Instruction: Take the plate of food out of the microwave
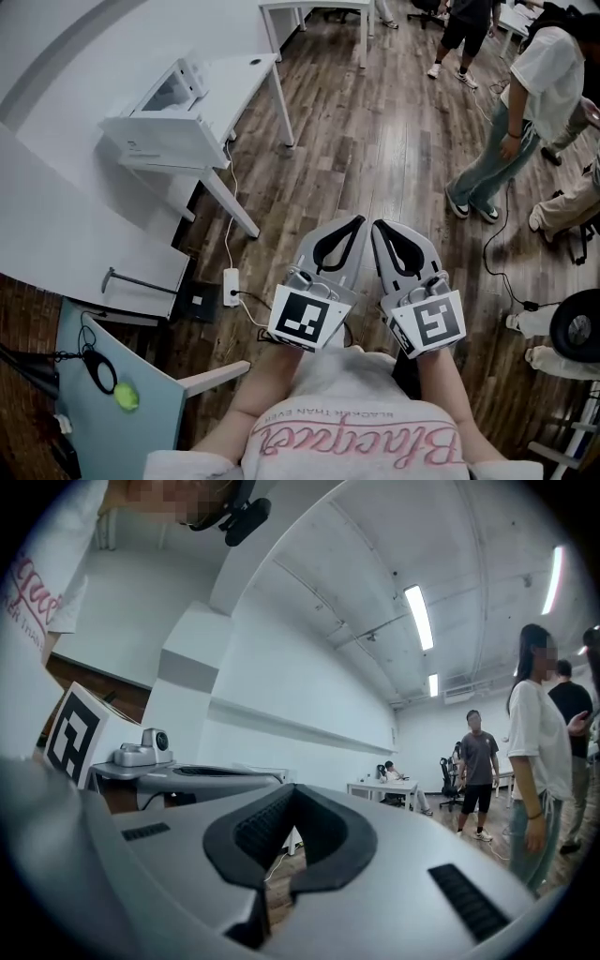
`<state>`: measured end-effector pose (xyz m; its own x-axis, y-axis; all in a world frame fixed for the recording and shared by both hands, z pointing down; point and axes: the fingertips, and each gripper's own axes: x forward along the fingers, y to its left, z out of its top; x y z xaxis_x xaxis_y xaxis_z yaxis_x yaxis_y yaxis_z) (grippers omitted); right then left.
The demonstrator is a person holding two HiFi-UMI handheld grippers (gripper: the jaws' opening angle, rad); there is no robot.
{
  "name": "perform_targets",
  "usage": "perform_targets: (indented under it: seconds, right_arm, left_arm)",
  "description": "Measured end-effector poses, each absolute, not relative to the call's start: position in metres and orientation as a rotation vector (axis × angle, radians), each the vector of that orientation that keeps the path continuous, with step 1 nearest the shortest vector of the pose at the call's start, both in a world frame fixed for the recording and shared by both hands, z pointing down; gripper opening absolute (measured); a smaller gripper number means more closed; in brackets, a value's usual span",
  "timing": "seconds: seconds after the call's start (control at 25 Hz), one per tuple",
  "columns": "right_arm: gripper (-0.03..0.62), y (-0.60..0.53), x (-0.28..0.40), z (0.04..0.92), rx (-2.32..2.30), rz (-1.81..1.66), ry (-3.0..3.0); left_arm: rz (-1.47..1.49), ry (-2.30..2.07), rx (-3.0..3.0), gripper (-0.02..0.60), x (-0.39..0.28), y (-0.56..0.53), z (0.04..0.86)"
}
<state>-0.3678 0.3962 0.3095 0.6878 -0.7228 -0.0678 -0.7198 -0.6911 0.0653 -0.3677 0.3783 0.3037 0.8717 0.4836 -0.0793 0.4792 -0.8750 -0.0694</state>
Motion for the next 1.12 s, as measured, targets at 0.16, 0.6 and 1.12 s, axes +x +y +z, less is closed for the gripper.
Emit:
perform_targets:
  seconds: [0.16, 0.6, 1.12]
  right_arm:
    - [0.008, 0.389, -0.339, 0.309, 2.858, -0.135, -1.231]
    - [0.008, 0.353, -0.246, 0.312, 2.863, -0.094, -1.257]
    - [0.008, 0.292, -0.146, 0.309, 2.836, -0.054, -1.253]
  left_arm:
    - [0.14, -0.785, -2.982, 0.003, -0.337, 0.372, 0.304]
    - [0.127, -0.778, -3.003, 0.003, -0.244, 0.335, 0.305]
    - [0.13, -0.785, -2.993, 0.003, -0.145, 0.277, 0.301]
